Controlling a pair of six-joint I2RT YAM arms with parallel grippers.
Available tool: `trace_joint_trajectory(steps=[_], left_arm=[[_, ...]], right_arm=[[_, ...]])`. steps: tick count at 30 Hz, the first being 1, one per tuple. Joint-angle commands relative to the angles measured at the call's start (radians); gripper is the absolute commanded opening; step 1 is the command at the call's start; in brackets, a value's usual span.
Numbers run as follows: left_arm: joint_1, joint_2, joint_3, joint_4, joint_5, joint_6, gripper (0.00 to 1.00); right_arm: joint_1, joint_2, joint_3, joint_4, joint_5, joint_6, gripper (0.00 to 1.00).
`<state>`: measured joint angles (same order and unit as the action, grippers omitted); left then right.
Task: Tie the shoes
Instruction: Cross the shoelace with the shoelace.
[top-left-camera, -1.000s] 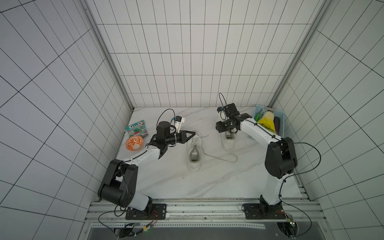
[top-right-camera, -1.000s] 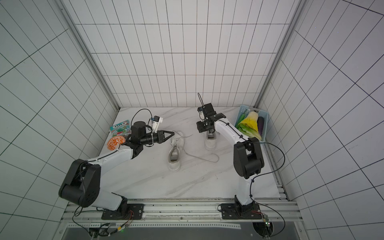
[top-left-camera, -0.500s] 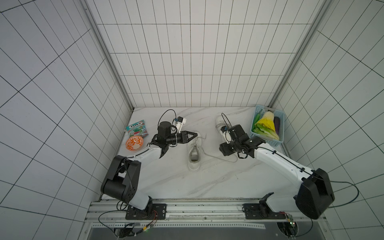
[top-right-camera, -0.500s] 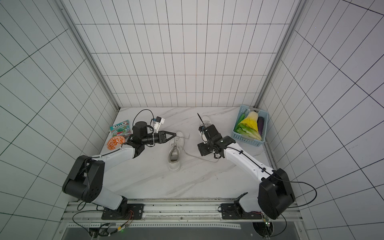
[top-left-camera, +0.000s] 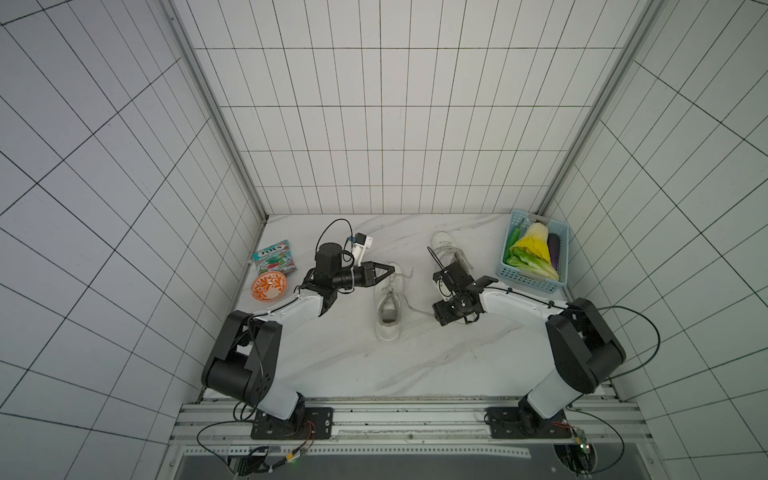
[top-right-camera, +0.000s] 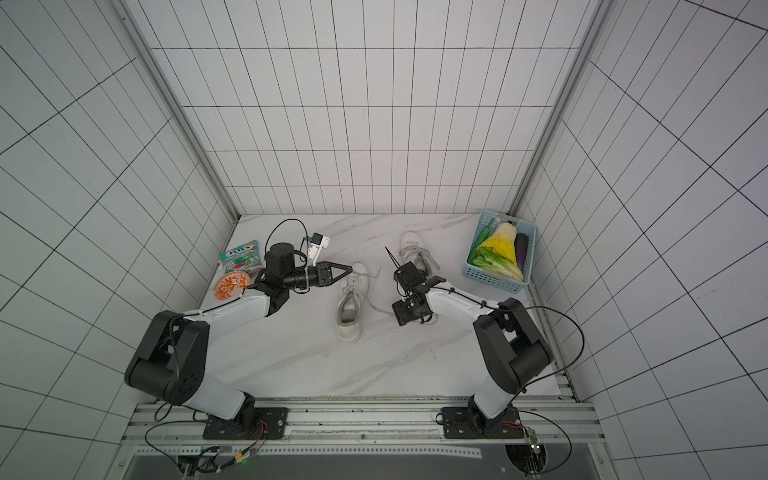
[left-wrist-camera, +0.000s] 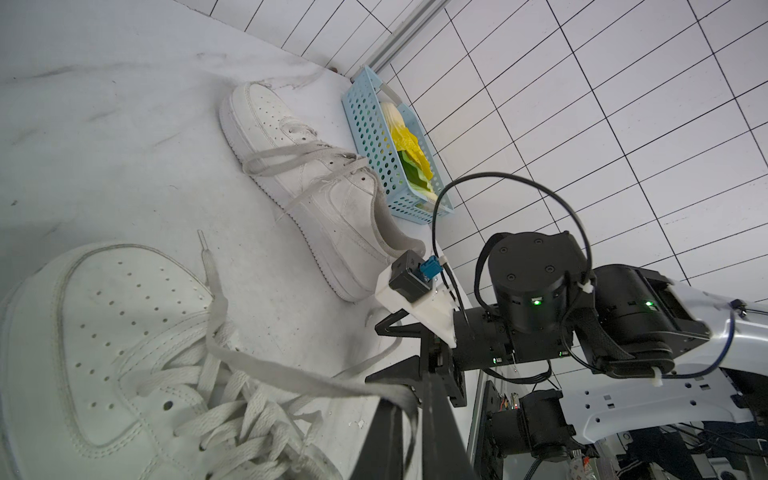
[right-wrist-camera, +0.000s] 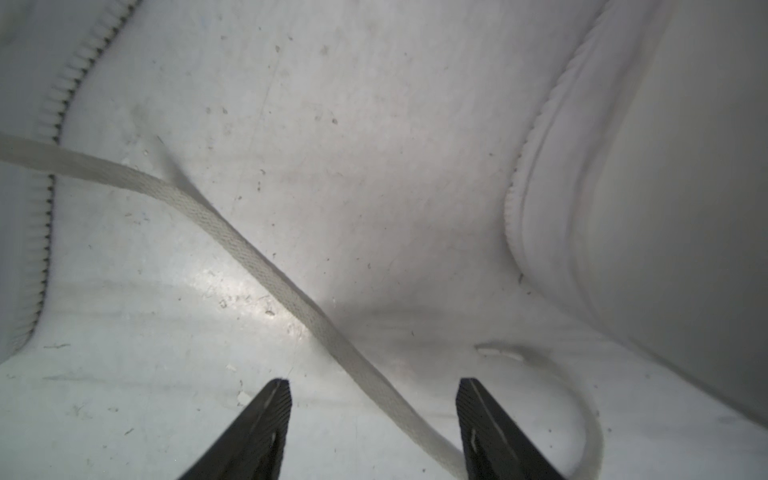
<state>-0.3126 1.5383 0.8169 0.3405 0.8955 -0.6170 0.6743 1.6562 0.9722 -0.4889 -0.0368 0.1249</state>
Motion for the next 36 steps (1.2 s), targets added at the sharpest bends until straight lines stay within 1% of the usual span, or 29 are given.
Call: trace_joint_trajectory(steps=[1, 6, 9, 11, 12, 13, 15, 18, 21, 26, 29, 32, 33, 36], left_arm=[[-0.002, -0.021, 0.022, 0.013, 0.013, 0.015, 0.1], [-0.002, -0.024, 0.022, 0.013, 0.017, 0.02, 0.1], [-0.002, -0.024, 0.024, 0.012, 0.02, 0.021, 0.1], [-0.002, -0.026, 0.024, 0.014, 0.02, 0.023, 0.1], [-0.002, -0.026, 0.024, 0.016, 0.02, 0.023, 0.11], [-0.002, -0.025, 0.025, 0.016, 0.019, 0.023, 0.11], [-0.002, -0.02, 0.029, 0.017, 0.017, 0.023, 0.12], [-0.002, -0.01, 0.039, 0.02, 0.019, 0.017, 0.16], [-0.002, 0.001, 0.047, 0.026, 0.019, 0.011, 0.19], [-0.002, 0.022, 0.064, 0.032, 0.022, 0.007, 0.23], [-0.003, 0.041, 0.078, 0.044, 0.025, -0.001, 0.26], [-0.006, 0.061, 0.098, 0.055, 0.031, -0.009, 0.27], [-0.007, 0.068, 0.104, 0.059, 0.033, -0.013, 0.27], [-0.009, 0.084, 0.117, 0.077, 0.041, -0.026, 0.27]], right_arm=[[0.003, 0.035, 0.016, -0.018, 0.02, 0.019, 0.68], [0.001, 0.069, 0.023, -0.041, 0.016, 0.038, 0.67], [0.002, 0.089, 0.018, -0.057, -0.001, 0.061, 0.58], [0.002, 0.082, 0.002, -0.059, -0.029, 0.075, 0.48], [0.002, 0.075, -0.008, -0.059, -0.032, 0.081, 0.45], [0.002, 0.062, -0.021, -0.06, -0.033, 0.088, 0.44], [0.001, 0.033, -0.046, -0.056, -0.026, 0.108, 0.46], [0.0, -0.011, -0.065, -0.063, 0.008, 0.132, 0.53], [-0.014, -0.06, -0.075, -0.07, 0.028, 0.157, 0.54], [-0.11, -0.215, -0.123, -0.042, 0.005, 0.187, 0.58], [-0.166, -0.265, -0.14, -0.052, 0.001, 0.184, 0.6], [-0.195, -0.281, -0.148, -0.06, -0.004, 0.18, 0.61], [-0.201, -0.286, -0.148, -0.058, -0.018, 0.178, 0.61], [-0.204, -0.326, -0.147, 0.011, -0.163, 0.161, 0.6]])
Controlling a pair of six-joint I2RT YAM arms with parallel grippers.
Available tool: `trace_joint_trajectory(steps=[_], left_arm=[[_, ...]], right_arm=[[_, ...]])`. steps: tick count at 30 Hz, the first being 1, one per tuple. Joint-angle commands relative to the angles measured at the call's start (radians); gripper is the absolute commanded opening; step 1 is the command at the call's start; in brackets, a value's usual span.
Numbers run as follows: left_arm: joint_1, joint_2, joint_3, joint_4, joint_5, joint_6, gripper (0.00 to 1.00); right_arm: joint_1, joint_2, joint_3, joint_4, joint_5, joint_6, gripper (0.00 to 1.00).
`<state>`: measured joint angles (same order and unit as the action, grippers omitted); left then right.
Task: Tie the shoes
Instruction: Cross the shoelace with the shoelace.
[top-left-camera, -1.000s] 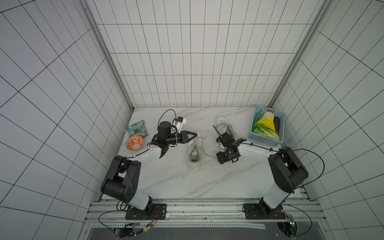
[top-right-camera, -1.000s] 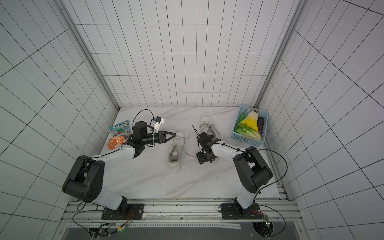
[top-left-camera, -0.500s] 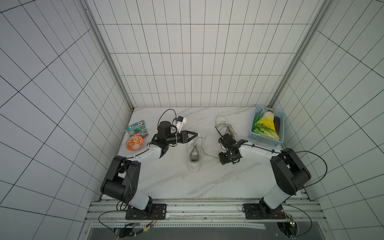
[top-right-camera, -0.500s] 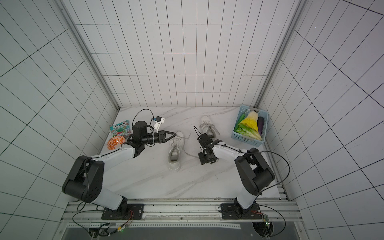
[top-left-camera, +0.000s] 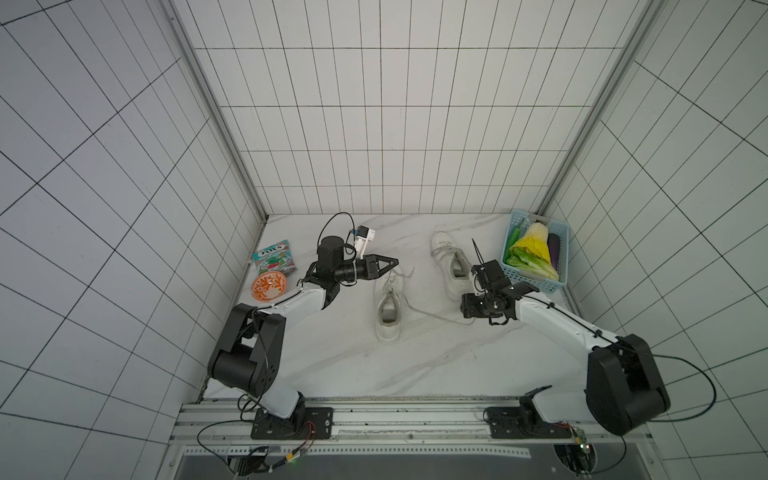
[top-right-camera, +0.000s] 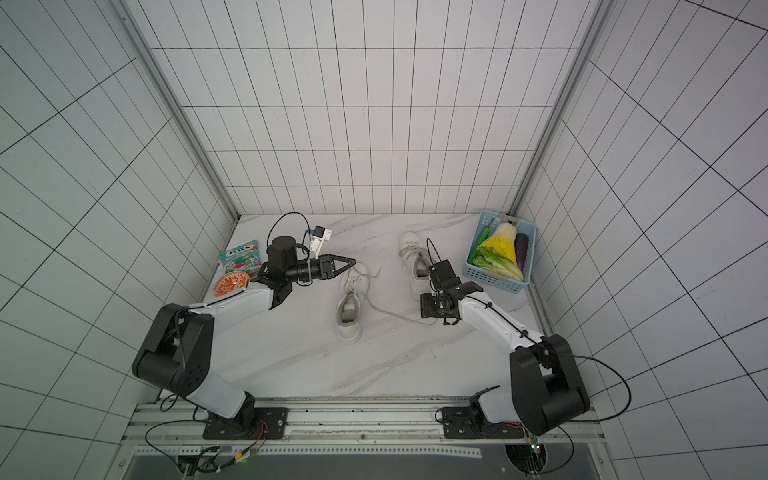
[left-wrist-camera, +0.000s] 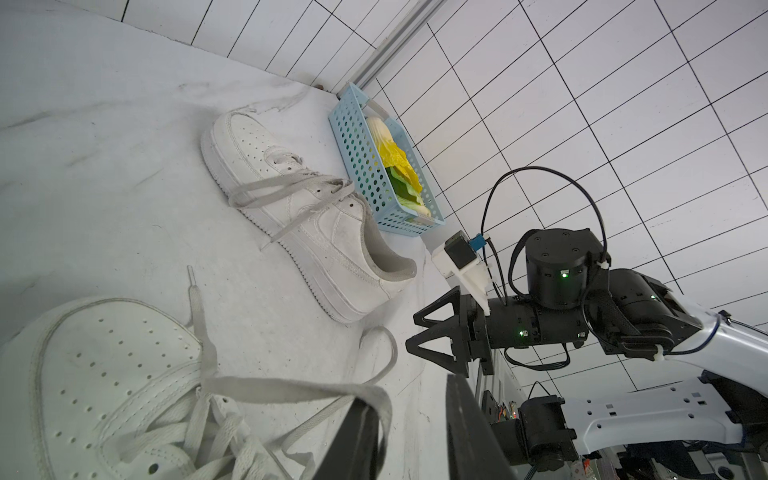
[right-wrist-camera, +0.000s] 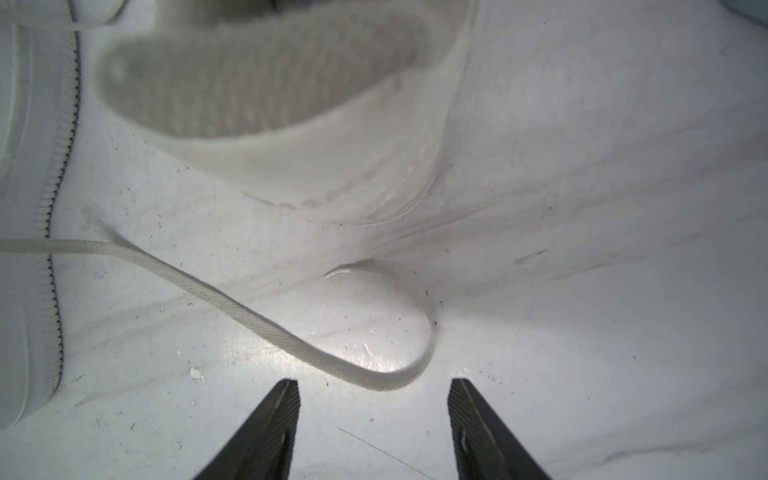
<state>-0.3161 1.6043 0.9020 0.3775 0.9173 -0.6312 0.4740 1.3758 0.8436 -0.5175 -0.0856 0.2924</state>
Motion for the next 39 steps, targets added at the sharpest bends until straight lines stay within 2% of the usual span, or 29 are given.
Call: trace_joint_trajectory(steps=[1, 5, 9, 15, 20, 27, 39], left_arm=[[-0.006, 0.021, 0.034, 0.048, 0.021, -0.016, 0.27], [-0.006, 0.027, 0.037, 0.061, 0.022, -0.02, 0.27], [-0.006, 0.043, 0.07, 0.066, 0.028, -0.027, 0.27], [-0.008, 0.059, 0.096, 0.075, 0.029, -0.036, 0.27], [-0.008, 0.059, 0.092, 0.084, 0.03, -0.042, 0.27], [-0.007, 0.05, 0.091, 0.085, 0.032, -0.05, 0.27], [0.017, 0.036, 0.067, 0.143, 0.047, -0.1, 0.26]], right_arm=[[-0.004, -0.072, -0.022, 0.083, -0.173, -0.001, 0.6], [0.01, -0.152, -0.018, 0.261, -0.336, 0.046, 0.62], [0.021, -0.127, 0.023, 0.391, -0.47, 0.092, 0.63], [0.121, -0.06, 0.013, 0.676, -0.521, 0.081, 0.66], [0.179, 0.084, 0.048, 0.93, -0.548, 0.114, 0.65], [0.192, 0.255, 0.174, 0.98, -0.532, 0.109, 0.6], [0.193, 0.352, 0.256, 1.004, -0.654, 0.059, 0.49]])
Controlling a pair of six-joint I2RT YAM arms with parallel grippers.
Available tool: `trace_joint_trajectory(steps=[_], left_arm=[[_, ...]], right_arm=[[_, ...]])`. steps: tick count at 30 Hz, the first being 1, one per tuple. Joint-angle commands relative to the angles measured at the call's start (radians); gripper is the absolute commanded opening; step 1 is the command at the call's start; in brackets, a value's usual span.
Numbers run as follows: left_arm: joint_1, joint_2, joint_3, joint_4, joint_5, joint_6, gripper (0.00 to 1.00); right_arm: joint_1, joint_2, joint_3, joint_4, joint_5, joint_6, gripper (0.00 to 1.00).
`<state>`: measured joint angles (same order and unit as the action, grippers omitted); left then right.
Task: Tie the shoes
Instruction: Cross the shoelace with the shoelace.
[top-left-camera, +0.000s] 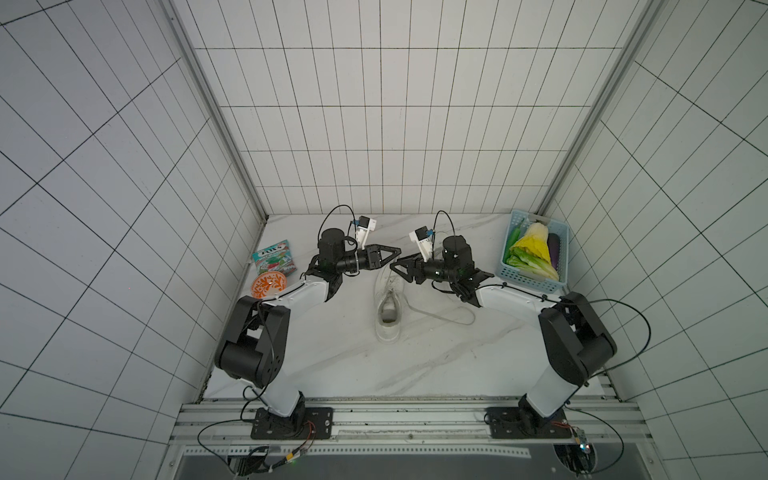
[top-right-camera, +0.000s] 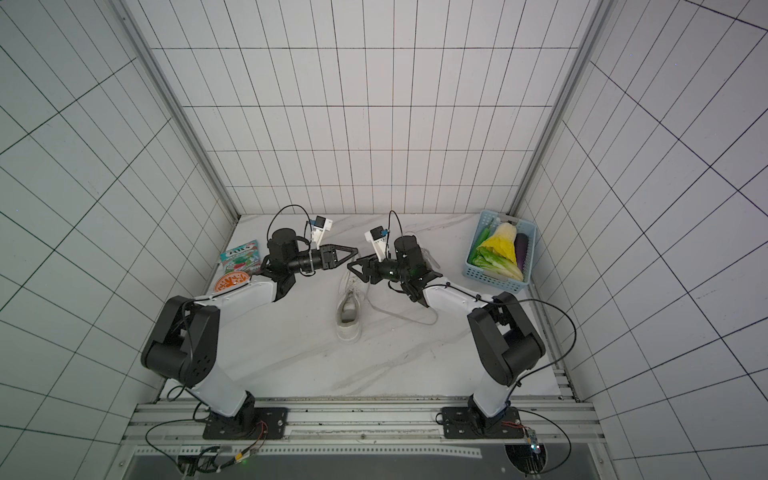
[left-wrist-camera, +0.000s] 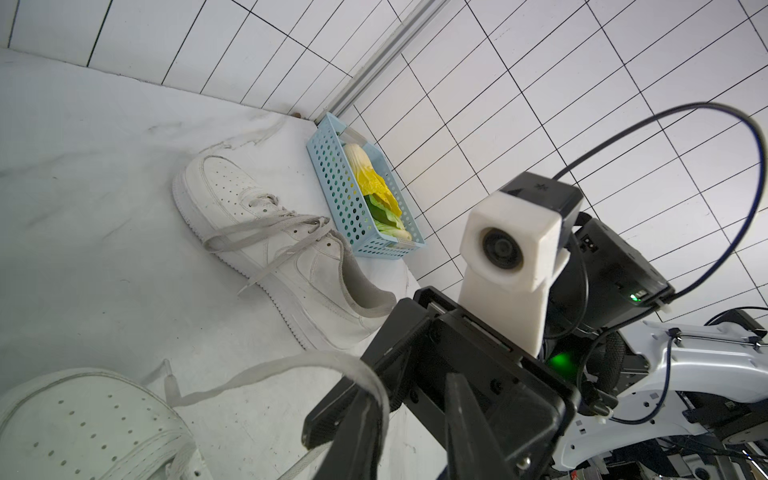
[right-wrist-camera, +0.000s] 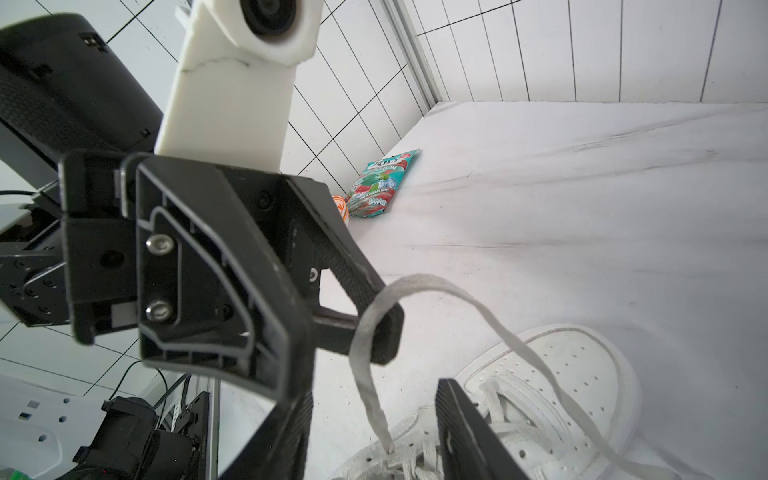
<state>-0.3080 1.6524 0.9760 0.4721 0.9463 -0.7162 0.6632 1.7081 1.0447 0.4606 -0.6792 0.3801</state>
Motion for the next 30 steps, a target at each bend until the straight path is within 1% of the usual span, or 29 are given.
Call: trace_joint_trajectory(steps=[1, 5, 13, 21, 26, 30], left_arm=[[0.01, -0.015, -0.008, 0.046, 0.02, -0.015, 0.26], [0.01, -0.029, -0.009, 0.036, 0.023, -0.009, 0.26], [0.015, -0.07, 0.005, 0.016, 0.026, -0.004, 0.29], [0.031, -0.139, 0.049, -0.134, 0.022, 0.077, 0.36], [0.044, -0.198, 0.076, -0.288, -0.013, 0.186, 0.45], [0.067, -0.245, 0.075, -0.317, -0.023, 0.205, 0.46]], right_arm=[[0.004, 0.027, 0.069, 0.014, -0.068, -0.032, 0.48], [0.004, 0.055, 0.096, -0.001, -0.086, -0.031, 0.44], [0.004, 0.06, 0.132, 0.026, -0.139, -0.021, 0.44], [0.003, 0.058, 0.174, 0.066, -0.159, -0.01, 0.39], [-0.005, 0.039, 0.187, 0.102, -0.166, 0.0, 0.42], [-0.01, 0.034, 0.199, 0.113, -0.166, 0.004, 0.41]])
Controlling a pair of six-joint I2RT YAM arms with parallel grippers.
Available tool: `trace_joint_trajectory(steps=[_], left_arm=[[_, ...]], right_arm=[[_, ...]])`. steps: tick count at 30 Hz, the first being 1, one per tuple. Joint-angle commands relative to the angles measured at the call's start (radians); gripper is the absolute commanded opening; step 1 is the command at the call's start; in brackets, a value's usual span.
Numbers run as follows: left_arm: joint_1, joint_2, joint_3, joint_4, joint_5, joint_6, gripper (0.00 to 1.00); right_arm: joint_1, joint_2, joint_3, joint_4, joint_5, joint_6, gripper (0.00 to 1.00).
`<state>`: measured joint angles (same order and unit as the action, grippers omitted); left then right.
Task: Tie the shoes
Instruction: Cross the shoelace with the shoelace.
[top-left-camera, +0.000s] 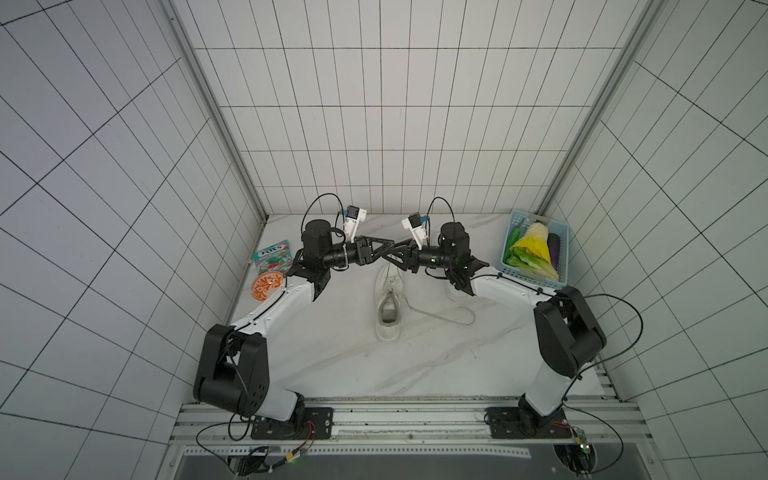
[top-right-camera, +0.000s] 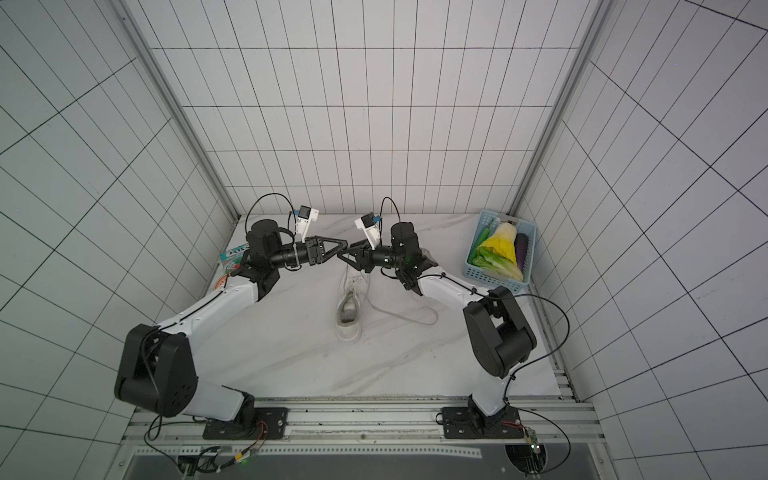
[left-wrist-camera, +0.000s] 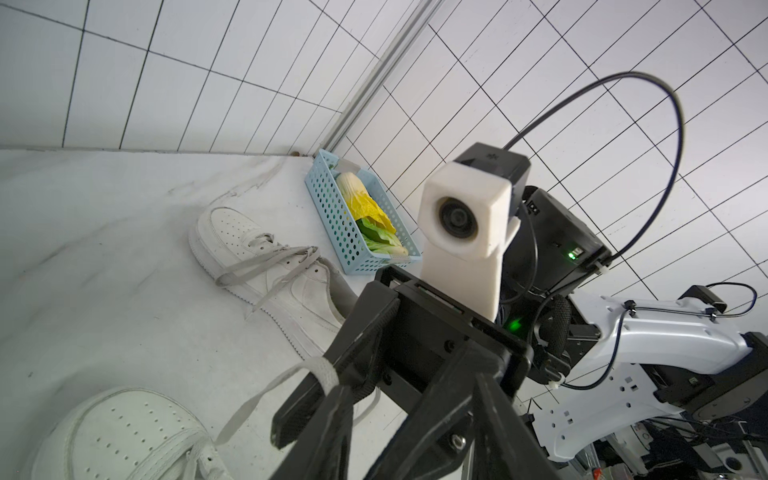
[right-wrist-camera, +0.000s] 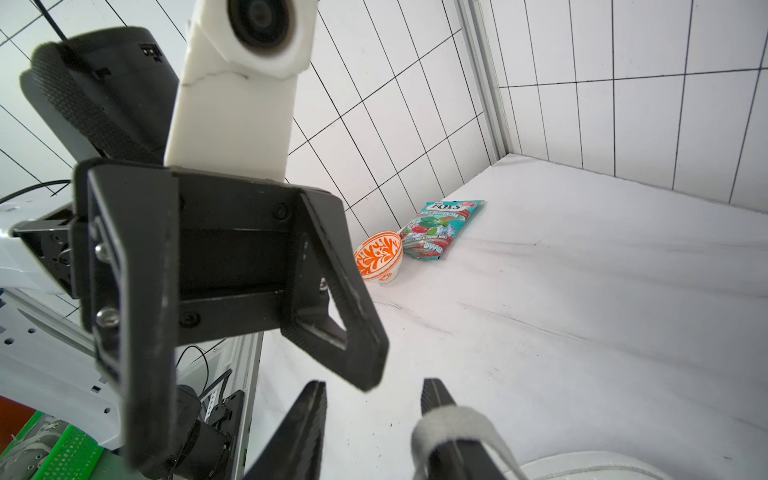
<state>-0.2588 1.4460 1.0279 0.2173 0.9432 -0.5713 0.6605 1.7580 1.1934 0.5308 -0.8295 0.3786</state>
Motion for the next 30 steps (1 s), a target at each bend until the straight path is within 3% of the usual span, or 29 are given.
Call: trace_joint_trajectory(steps=[1, 11, 14, 17, 20, 21, 30], left_arm=[[0.025, -0.051, 0.018, -0.069, -0.027, 0.063, 0.46], [0.062, -0.145, -0.124, -0.037, -0.091, 0.106, 0.53], [0.058, -0.131, -0.153, 0.007, -0.074, 0.11, 0.53], [0.039, -0.116, -0.167, 0.021, -0.07, 0.158, 0.54], [-0.003, -0.098, -0.168, 0.05, -0.077, 0.228, 0.56], [-0.017, -0.087, -0.16, 0.051, -0.082, 0.244, 0.56], [-0.075, 0.042, -0.071, 0.098, -0.098, 0.254, 0.57]], right_arm=[[-0.009, -0.022, 0.052, 0.037, -0.01, 0.001, 0.42], [-0.033, -0.092, 0.093, -0.063, 0.007, -0.052, 0.39], [-0.033, -0.107, 0.095, -0.089, 0.016, -0.063, 0.25], [-0.035, -0.119, 0.095, -0.096, 0.02, -0.063, 0.19], [-0.035, -0.132, 0.095, -0.107, 0.026, -0.067, 0.02], [-0.035, -0.136, 0.094, -0.11, 0.029, -0.067, 0.0], [-0.033, -0.168, 0.07, -0.112, 0.039, -0.067, 0.0]])
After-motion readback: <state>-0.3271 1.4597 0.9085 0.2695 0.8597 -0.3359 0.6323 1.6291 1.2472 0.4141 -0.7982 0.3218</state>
